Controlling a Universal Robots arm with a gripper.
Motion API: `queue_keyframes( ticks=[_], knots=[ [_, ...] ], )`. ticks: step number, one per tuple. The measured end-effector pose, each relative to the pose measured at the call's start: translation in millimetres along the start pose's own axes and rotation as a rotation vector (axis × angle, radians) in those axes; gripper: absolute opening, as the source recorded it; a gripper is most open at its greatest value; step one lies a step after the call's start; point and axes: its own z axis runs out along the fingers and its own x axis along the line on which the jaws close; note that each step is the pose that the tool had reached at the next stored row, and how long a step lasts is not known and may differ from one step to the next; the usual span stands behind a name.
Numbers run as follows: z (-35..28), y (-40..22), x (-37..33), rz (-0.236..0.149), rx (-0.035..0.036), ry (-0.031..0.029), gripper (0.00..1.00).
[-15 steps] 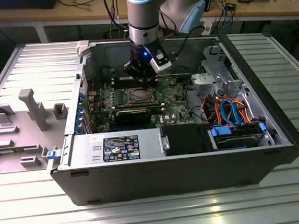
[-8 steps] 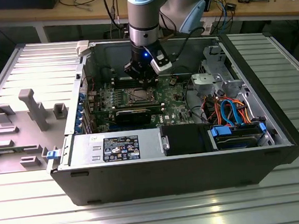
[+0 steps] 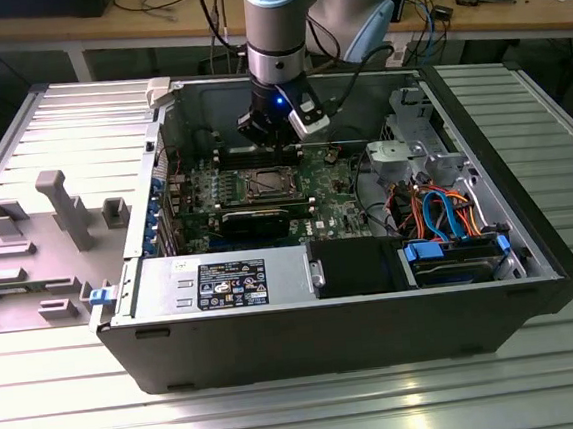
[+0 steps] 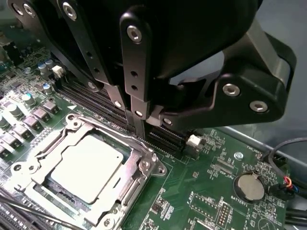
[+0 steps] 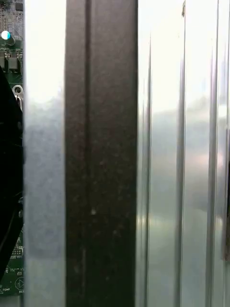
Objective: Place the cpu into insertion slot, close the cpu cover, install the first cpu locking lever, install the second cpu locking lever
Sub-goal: 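Install the first cpu locking lever, then install the second cpu locking lever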
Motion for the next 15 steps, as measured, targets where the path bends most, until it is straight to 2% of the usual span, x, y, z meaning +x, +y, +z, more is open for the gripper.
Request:
queue_keyframes(
  ticks=[3,4,5,7,9,15],
  knots=[
    [0.0,-0.6,0.0,0.0,0.002,0.0001,0.11],
    [-0.2,-2.7,0.1,0.0,0.0067,0.0003,0.11],
    [-0.3,-4.8,0.1,0.0,0.0082,0.0003,0.11],
    [-0.9,-11.2,0.1,0.0,0.0102,0.0003,0.11],
    [-1.2,-14.5,0.2,0.0,0.0103,0.0002,0.11],
    [-1.3,-14.8,0.2,0.0,0.0104,0.0002,0.11]
  ],
)
